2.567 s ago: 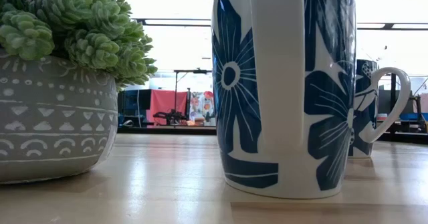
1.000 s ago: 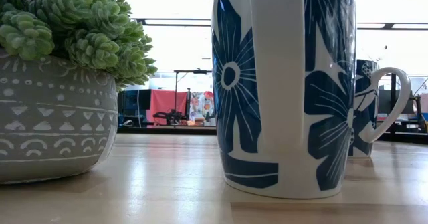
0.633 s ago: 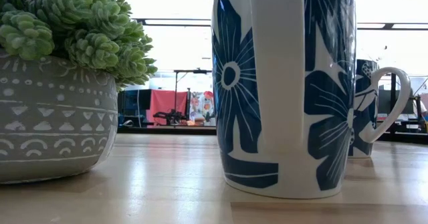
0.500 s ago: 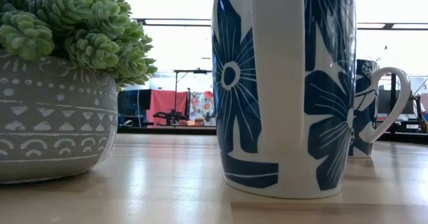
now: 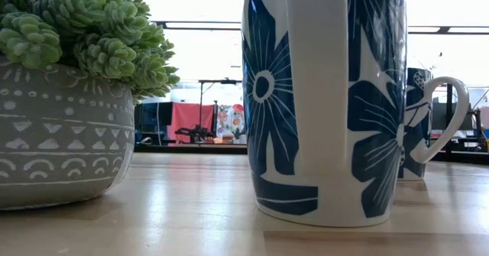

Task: Place coffee mugs
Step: Put the yellow mug on the shelf

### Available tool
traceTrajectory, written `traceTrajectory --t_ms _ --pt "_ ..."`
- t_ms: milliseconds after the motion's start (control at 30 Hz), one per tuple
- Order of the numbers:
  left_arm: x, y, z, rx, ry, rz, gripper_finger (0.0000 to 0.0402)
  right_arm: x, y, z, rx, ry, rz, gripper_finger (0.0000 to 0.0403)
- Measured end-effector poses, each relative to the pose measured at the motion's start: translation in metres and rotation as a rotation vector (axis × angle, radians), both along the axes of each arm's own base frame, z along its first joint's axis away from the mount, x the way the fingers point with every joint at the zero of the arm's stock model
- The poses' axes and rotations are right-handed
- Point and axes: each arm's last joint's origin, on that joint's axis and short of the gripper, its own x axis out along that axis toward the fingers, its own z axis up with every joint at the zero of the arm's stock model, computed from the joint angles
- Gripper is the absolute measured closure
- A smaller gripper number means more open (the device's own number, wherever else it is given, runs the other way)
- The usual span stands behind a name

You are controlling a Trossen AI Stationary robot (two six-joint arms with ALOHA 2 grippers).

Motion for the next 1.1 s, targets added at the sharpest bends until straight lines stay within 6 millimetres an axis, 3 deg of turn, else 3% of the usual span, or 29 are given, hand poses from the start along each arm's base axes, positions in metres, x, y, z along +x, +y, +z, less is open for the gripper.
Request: traceTrajectory --t_ms 1100 --pt "0.0 0.0 0.0 -0.001 0.0 0.001 0.025 0.0025 -0.0018 0.0009 -0.022 -0.02 0.032 0.0369"
